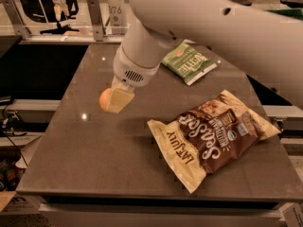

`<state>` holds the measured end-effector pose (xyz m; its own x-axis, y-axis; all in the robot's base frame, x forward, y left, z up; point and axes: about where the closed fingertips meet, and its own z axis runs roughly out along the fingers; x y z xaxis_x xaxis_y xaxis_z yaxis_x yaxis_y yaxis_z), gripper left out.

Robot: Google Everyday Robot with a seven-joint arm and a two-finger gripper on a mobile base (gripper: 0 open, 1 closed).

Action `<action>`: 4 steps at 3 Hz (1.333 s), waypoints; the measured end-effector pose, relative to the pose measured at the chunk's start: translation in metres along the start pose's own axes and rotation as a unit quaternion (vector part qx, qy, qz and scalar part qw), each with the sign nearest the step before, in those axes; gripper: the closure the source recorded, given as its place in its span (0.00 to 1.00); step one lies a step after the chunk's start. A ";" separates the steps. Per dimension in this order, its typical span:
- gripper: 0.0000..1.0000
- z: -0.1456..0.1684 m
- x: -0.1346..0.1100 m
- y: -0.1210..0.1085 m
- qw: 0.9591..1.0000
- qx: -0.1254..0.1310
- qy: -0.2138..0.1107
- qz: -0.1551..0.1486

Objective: Move orange near green jalapeno chip bag

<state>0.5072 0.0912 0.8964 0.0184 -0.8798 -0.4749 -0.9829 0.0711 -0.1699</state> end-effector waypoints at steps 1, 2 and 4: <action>1.00 -0.019 0.028 -0.042 0.999 0.027 0.020 -0.003; 1.00 -0.034 0.067 -0.080 0.997 0.054 0.049 0.000; 1.00 -0.055 0.133 -0.132 0.993 0.085 0.080 0.028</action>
Offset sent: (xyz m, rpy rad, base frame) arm 0.1166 -0.1363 0.0147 -0.1590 -0.1385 -0.1230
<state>0.6298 -0.0611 0.9032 -0.0777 -0.9345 -0.3473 -0.9360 0.1883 -0.2975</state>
